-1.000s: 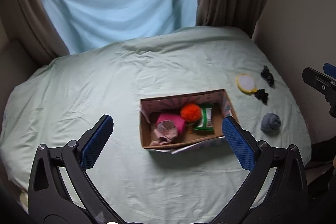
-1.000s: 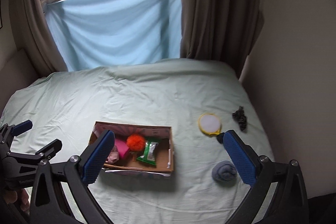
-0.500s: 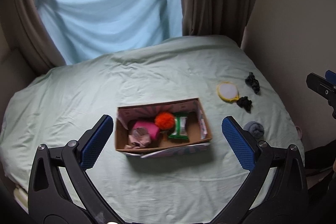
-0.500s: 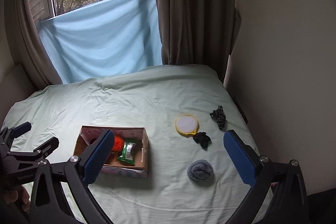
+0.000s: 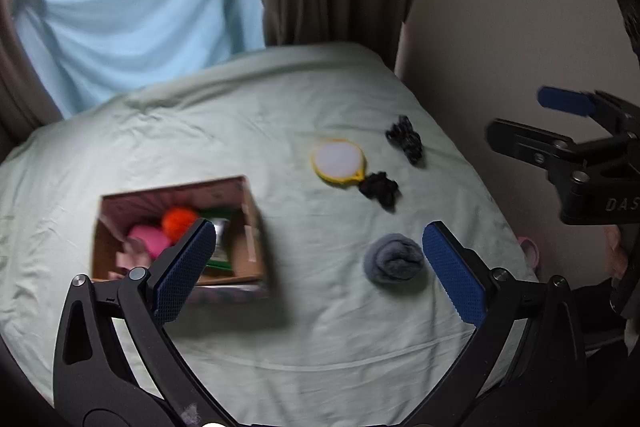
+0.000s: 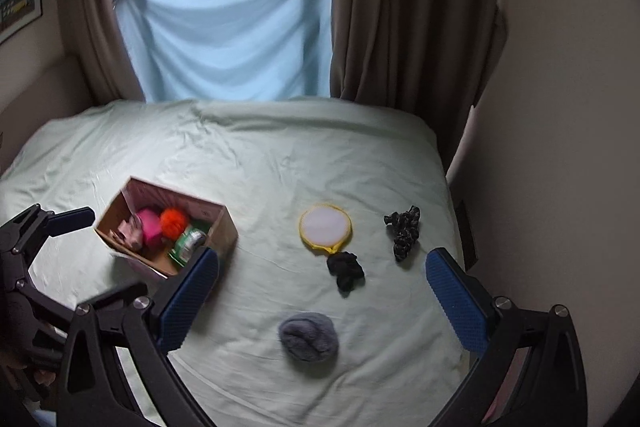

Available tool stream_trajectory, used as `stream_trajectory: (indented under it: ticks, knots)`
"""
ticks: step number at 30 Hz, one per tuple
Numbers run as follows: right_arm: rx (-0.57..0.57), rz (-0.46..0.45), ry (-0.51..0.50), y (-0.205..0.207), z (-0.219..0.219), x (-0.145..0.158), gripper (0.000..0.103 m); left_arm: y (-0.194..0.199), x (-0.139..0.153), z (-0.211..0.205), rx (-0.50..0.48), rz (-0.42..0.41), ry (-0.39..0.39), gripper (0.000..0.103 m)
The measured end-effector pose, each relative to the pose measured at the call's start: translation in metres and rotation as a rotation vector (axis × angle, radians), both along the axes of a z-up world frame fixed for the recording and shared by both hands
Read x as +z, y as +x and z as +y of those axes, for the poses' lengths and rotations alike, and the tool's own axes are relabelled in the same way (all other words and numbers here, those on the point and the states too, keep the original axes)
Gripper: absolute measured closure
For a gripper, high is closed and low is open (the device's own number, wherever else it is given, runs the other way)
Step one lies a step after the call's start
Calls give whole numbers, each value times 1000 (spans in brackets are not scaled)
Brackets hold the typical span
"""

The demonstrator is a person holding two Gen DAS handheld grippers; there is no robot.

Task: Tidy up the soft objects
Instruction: 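Lift both open tools away from the box, then grasp the grey fuzzy sock with the left tool while the right tool grasps the black scrunchie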

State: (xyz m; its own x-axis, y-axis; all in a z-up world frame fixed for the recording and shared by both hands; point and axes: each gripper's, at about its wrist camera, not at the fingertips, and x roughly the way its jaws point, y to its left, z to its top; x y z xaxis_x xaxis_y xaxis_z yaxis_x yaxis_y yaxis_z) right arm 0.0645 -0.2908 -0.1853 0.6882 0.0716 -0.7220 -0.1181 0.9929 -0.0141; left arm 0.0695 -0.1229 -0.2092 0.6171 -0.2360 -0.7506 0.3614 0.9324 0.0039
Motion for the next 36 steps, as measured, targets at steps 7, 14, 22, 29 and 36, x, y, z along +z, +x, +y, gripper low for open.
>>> stream_trajectory:
  ticks: [7, 14, 22, 29, 36]
  knots:
    - [114, 91, 8, 54, -37, -82, 0, 21, -94, -76, -81, 103, 31, 0]
    - [192, 179, 16, 101, -55, -162, 5, 38, -174, -132, -142, 150, 85, 0]
    - [297, 260, -24, 139, -52, -239, 15, 49, -239, -154, -153, 237, 143, 0]
    - [358, 296, -53, 163, -48, -277, 22, 62, -280, -155, -135, 314, 168, 18]
    - [381, 338, -80, 181, -44, -298, 48, 75, -291, -148, -138, 353, 156, 37]
